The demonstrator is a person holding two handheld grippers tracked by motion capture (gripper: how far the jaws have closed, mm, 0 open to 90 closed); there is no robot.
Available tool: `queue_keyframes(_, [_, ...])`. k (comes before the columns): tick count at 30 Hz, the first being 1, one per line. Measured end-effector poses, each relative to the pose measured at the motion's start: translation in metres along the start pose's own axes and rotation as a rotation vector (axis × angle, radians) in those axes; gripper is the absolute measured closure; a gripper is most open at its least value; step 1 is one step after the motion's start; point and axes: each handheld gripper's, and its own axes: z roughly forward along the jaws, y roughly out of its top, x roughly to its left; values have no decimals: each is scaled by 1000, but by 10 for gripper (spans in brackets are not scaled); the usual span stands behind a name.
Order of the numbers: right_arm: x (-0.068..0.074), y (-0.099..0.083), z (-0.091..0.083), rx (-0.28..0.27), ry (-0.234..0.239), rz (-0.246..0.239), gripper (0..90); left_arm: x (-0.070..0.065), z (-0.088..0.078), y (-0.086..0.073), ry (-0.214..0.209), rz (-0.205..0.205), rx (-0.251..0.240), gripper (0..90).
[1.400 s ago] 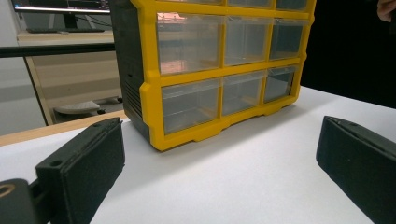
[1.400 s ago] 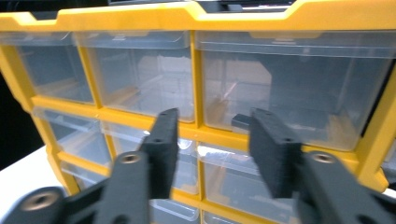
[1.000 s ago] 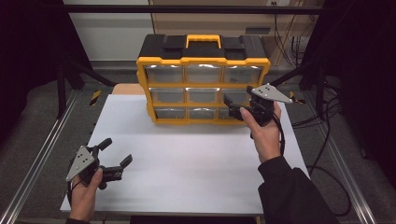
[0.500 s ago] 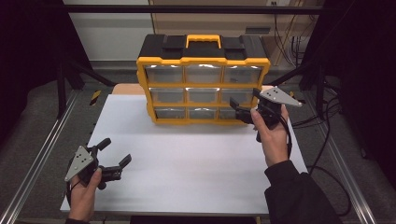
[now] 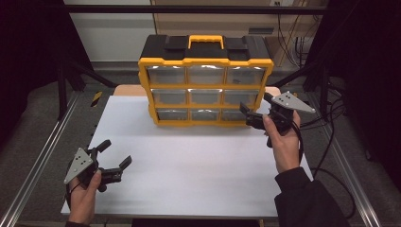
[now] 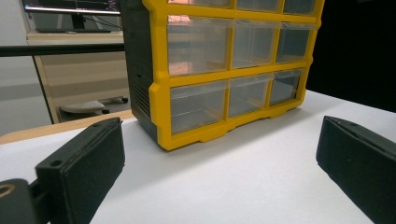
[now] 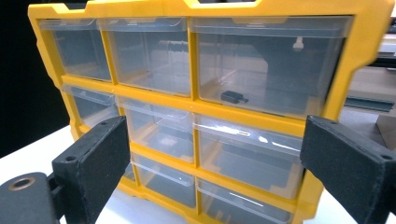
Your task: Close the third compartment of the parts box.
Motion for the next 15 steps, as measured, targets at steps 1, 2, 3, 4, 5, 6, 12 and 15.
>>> queue_keyframes(1, [-1, -1, -2, -2, -2, -1, 85, 1, -1, 0, 2, 2, -2, 9])
queue_keyframes(2, [-2, -1, -3, -3, -3, 3, 85, 2, -2, 1, 11, 9, -3, 9])
queue_keyframes(3, [-3, -2, -5, -3, -4, 3, 84, 3, -4, 2, 20, 16, -4, 9])
queue_keyframes(4, [-4, -3, -7, -3, -3, 2, 79, 4, -7, 2, 25, 14, -8, 9])
queue_keyframes(5, [-5, -3, -9, -5, -4, 3, 77, 6, -10, 3, 31, 10, -13, 9])
queue_keyframes(6, [-6, -5, -12, -6, -5, 5, 77, 7, -11, 3, 35, 11, -16, 8])
queue_keyframes(12, [-12, -11, -23, -17, -9, 2, 75, 12, -21, 2, 54, 27, 1, 8])
queue_keyframes(15, [-15, -14, -29, -21, -11, -5, 71, 13, -23, 0, 51, 17, 6, 8])
